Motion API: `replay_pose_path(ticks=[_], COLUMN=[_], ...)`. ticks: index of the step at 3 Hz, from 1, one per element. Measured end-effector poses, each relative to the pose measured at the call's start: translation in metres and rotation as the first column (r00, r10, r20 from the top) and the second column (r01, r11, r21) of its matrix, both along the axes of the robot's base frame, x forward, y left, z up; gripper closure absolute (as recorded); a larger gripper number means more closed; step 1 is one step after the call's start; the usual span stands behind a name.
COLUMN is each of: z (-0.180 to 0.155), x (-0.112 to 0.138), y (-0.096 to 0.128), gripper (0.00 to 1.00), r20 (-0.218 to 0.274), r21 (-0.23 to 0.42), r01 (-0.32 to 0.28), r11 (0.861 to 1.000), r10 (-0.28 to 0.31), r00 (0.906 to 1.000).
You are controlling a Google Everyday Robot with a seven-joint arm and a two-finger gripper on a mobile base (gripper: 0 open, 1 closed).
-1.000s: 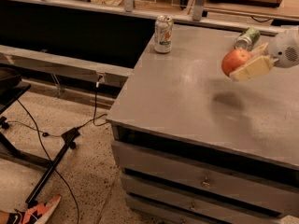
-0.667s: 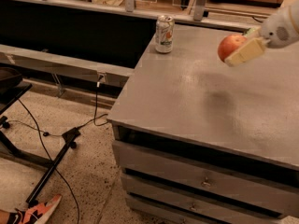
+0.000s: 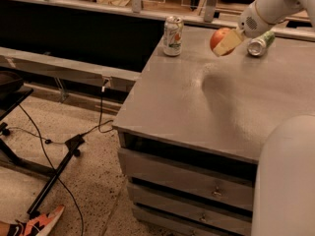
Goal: Move apple near 7up can
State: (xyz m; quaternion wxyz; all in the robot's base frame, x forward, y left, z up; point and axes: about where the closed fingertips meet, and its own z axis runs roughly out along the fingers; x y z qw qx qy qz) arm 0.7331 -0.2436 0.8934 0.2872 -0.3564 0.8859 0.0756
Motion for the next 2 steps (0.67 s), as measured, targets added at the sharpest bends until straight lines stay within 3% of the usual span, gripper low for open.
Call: replay_pose_path(ticks=[2], z=[-0.013], x=[0.033], y=[0.045], gripper=[1.0], r20=[0.042], r21=[0.148], r01=[-0.022], r11=[0.989], r10=[0.016], r00=[0.999])
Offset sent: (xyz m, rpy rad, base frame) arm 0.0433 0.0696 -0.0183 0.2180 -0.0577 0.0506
